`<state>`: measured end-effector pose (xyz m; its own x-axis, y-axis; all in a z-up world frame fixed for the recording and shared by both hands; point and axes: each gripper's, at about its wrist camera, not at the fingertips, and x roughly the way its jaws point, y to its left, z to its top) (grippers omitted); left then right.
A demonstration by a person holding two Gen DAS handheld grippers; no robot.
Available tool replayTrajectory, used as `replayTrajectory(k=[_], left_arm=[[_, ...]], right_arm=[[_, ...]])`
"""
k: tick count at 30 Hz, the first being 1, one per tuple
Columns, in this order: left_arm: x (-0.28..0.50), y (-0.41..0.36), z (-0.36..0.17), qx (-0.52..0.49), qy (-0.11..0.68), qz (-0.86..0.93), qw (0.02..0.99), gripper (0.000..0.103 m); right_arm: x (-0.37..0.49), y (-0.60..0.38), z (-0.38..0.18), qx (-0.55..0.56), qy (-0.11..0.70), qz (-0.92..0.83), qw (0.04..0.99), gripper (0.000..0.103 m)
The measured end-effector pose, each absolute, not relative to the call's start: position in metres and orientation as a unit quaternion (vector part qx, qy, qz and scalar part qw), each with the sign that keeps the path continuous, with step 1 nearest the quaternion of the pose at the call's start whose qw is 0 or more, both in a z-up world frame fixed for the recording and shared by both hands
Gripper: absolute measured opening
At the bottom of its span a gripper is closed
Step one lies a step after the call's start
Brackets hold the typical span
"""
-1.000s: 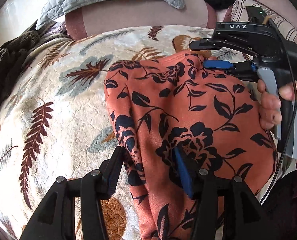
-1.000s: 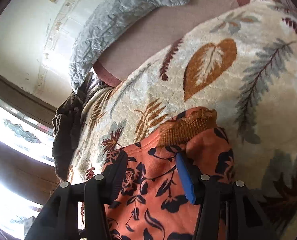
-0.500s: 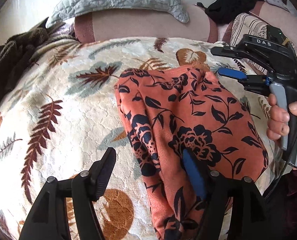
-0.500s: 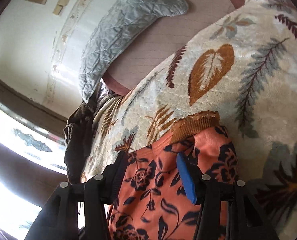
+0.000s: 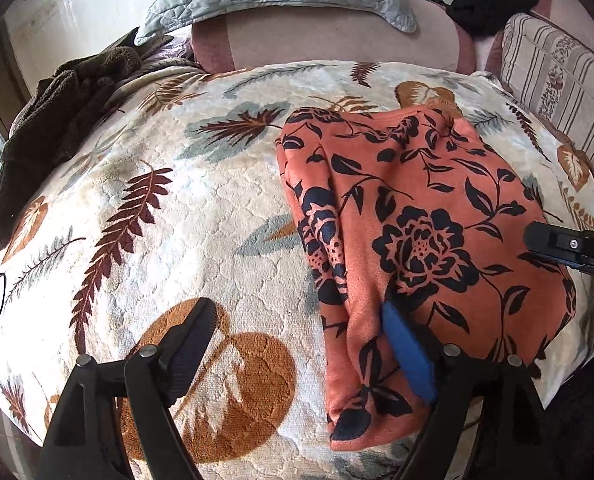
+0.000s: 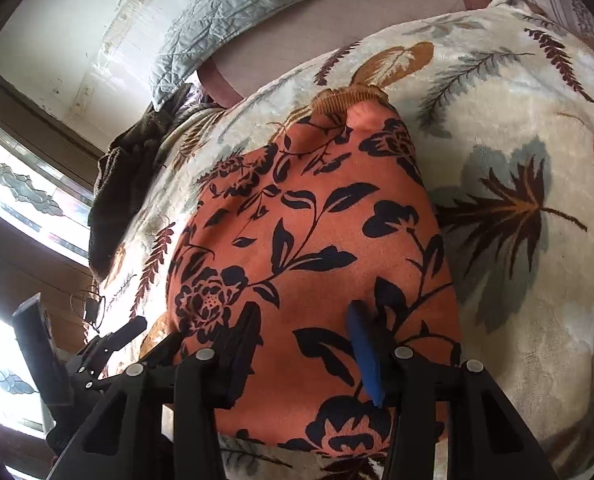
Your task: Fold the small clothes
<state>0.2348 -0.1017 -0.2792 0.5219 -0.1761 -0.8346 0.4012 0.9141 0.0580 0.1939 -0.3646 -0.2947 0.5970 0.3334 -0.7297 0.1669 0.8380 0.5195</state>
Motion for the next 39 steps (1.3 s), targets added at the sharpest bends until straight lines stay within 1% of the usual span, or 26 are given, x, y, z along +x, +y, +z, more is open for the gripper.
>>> replayTrajectory(k=[4, 5, 8, 9, 12, 15, 18, 19, 23, 27, 39], left_arm=[[0.212, -0.099, -0.261, 0.119, 0.436, -0.144, 0.880, 0.085], [0.204, -0.099, -0.253, 0.127, 0.424, -0.137, 0.886, 0.085], [0.178, -0.101, -0.227, 0.152, 0.379, -0.119, 0.905, 0.086], [0.171, -0.100, -0.217, 0.156, 0.366, -0.113, 0.911, 0.086], [0.146, -0.096, -0.184, 0.151, 0.327, -0.106, 0.927, 0.088], [0.125, -0.087, -0.151, 0.131, 0.292, -0.103, 0.942, 0.093], [0.102, -0.076, -0.119, 0.110, 0.258, -0.092, 0.956, 0.098], [0.095, -0.073, -0.110, 0.103, 0.248, -0.089, 0.959, 0.100], [0.071, -0.060, -0.079, 0.078, 0.214, -0.070, 0.971, 0.101], [0.049, -0.055, -0.057, 0.077, 0.177, -0.043, 0.980, 0.102], [0.000, -0.047, -0.014, 0.058, 0.132, -0.045, 0.989, 0.103]], right_arm=[[0.163, -0.365, -0.274, 0.270, 0.417, 0.036, 0.867, 0.050], [0.155, -0.364, -0.267, 0.262, 0.410, 0.030, 0.873, 0.054], [0.129, -0.361, -0.241, 0.231, 0.383, 0.014, 0.894, 0.057], [0.121, -0.359, -0.230, 0.216, 0.373, 0.006, 0.902, 0.059], [0.096, -0.351, -0.195, 0.179, 0.341, -0.017, 0.923, 0.062], [0.071, -0.346, -0.161, 0.159, 0.307, -0.033, 0.938, 0.069], [0.048, -0.337, -0.131, 0.133, 0.279, -0.044, 0.950, 0.071], [0.040, -0.334, -0.123, 0.125, 0.271, -0.048, 0.953, 0.072], [0.011, -0.326, -0.098, 0.111, 0.249, -0.053, 0.961, 0.072], [-0.010, -0.320, -0.082, 0.104, 0.237, -0.050, 0.965, 0.072], [-0.051, -0.299, -0.058, 0.090, 0.207, -0.040, 0.973, 0.072]])
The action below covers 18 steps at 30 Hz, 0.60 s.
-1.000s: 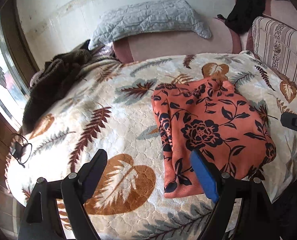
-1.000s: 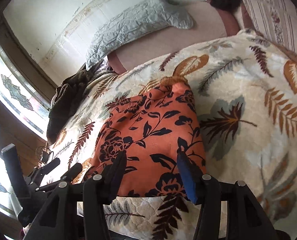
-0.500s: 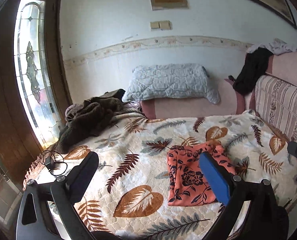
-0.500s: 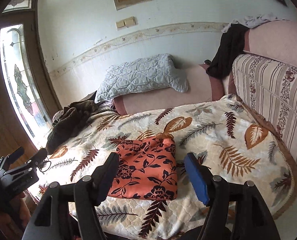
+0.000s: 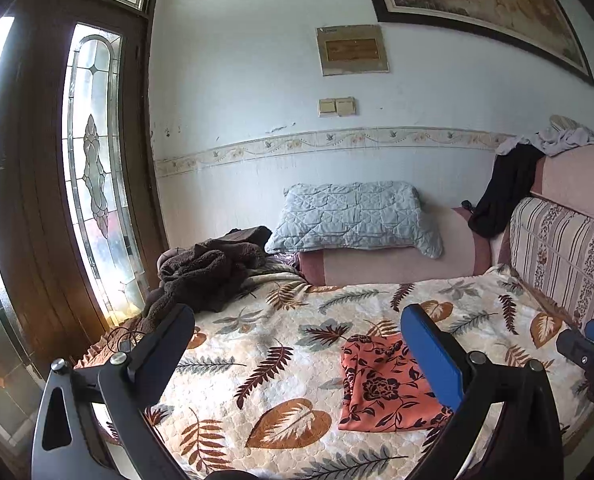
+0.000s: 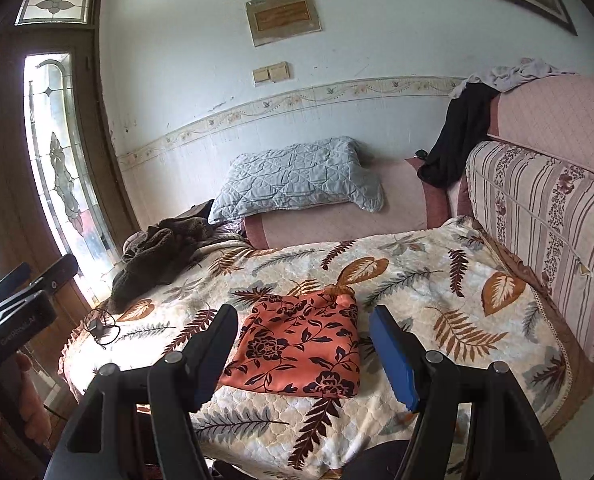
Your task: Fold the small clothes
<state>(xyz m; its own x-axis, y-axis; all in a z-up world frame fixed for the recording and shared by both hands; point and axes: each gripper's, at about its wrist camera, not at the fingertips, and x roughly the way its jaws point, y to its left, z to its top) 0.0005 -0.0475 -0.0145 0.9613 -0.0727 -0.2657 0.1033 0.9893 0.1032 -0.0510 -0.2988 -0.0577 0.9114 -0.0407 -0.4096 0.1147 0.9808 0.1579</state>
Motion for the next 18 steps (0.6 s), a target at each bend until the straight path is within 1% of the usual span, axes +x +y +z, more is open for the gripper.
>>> replayTrajectory(k=[8, 12, 18], left_arm=[[-0.015, -0.046, -0.003, 0.053, 0.121, -0.038, 0.991, 0.103], [-0.015, -0.045, -0.001, 0.054, 0.126, -0.044, 0.990, 0.103], [-0.017, -0.044, -0.002, 0.057, 0.127, -0.045, 0.989, 0.103]], right_arm=[[-0.072, -0.282, -0.044, 0.063, 0.186, -0.041, 0.980, 0.072], [-0.075, -0.279, -0.041, 0.063, 0.179, -0.036, 0.981, 0.076], [-0.068, -0.272, -0.048, 0.055, 0.194, -0.031, 0.979, 0.076]])
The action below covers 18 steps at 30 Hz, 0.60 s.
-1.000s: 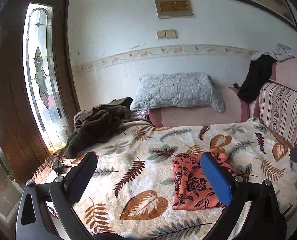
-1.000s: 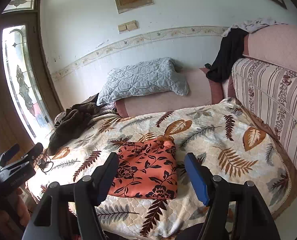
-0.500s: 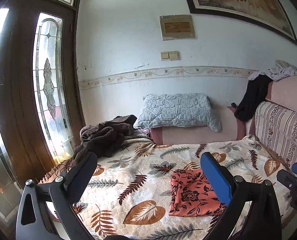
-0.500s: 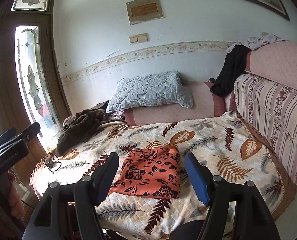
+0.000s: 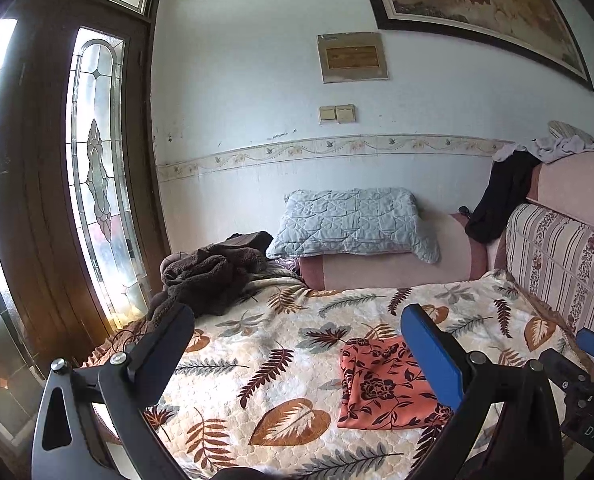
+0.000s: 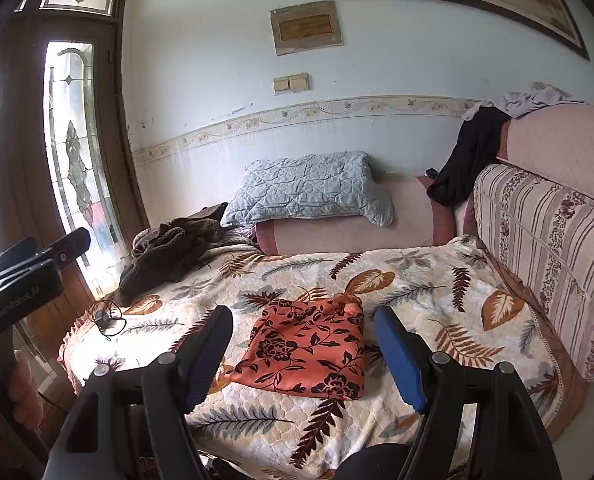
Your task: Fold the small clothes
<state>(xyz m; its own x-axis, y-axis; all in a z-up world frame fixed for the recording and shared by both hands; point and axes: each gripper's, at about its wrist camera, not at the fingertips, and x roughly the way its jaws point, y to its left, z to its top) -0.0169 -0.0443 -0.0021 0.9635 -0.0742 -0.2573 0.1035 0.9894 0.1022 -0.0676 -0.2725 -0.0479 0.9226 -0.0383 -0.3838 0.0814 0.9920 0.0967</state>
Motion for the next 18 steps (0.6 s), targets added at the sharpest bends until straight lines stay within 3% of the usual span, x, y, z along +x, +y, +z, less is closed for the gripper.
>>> replayTrajectory(k=[18], left_arm=[[-0.0213, -0.0438, 0.0005, 0.061, 0.122, -0.052, 0.989, 0.103]], right_arm=[[-0.0658, -0.2737, -0.0484, 0.065, 0.190, -0.049, 0.978, 0.076]])
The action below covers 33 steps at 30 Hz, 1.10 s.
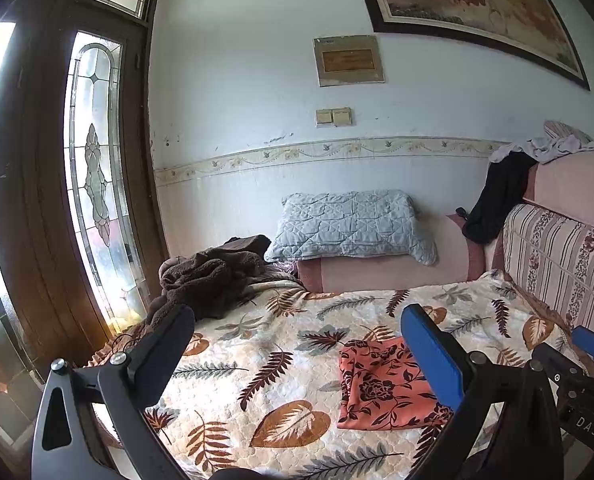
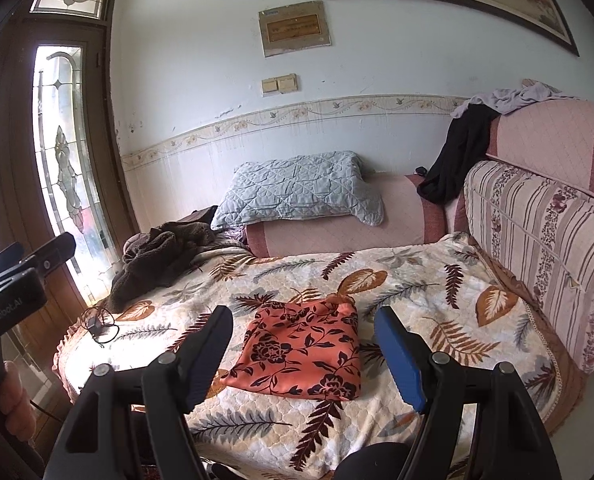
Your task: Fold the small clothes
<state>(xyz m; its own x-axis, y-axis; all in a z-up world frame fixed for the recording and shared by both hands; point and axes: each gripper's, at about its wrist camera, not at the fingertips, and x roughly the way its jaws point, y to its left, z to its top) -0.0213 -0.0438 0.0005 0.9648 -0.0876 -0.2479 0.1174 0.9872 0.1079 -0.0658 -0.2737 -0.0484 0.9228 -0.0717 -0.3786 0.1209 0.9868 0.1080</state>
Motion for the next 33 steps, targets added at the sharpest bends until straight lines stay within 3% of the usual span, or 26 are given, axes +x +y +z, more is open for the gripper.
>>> replayTrajectory(k=[33], left_arm=[[-0.030, -0.038, 0.015, 0.047, 0.107, -0.065, 0.991, 0.103]], right_arm=[[-0.062, -0.257, -0.035, 0.048, 0.172, -0.061, 0.982, 0.076]])
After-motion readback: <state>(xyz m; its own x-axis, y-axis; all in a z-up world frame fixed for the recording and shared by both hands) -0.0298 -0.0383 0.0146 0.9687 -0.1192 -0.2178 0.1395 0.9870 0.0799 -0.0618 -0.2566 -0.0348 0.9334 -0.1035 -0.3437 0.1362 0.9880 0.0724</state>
